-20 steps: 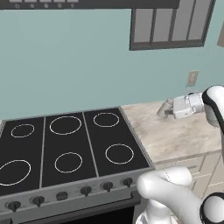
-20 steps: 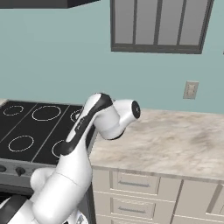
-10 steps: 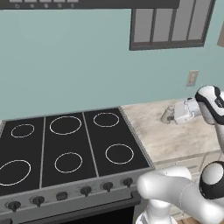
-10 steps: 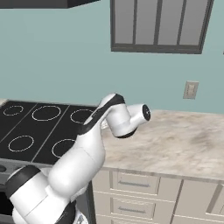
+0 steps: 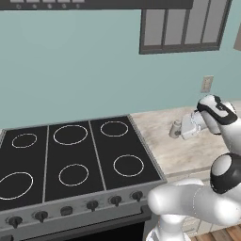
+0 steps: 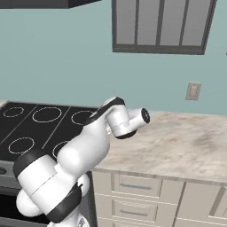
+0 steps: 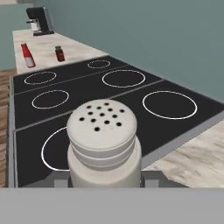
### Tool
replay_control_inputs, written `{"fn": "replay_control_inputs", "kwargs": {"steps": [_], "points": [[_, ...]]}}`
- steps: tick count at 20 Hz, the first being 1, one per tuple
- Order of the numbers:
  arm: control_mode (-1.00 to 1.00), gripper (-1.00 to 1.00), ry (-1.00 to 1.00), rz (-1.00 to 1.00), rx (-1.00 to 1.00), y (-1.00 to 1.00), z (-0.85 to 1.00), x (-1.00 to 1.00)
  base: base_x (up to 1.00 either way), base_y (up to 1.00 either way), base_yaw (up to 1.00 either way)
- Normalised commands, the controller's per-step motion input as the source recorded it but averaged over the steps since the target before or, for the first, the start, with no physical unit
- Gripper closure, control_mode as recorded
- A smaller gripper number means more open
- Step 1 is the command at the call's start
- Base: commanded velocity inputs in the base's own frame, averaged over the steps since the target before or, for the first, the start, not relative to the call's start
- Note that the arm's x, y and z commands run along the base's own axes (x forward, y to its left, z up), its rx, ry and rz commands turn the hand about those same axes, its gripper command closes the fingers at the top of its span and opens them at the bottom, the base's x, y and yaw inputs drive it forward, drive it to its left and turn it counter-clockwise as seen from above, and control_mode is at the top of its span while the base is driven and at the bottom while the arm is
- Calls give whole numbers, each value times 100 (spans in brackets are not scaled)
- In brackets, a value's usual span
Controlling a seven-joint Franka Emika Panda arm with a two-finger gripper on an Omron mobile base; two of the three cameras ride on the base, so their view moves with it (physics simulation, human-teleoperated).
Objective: Collect the paprika, ketchup, and shaker from the cabinet and place them next to the stove.
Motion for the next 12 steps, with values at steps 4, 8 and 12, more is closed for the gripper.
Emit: {"fn": "replay_control_inputs", "kwargs": {"steps": [4,8,12], "points": [[-100,100,-2,2,0,3,-43,10,0,0,0],[-100,100,-1,2,-1,19,-34,5,0,0,0],[-100,100,-1,2,-6,29,-17,1,0,0,0]]}}
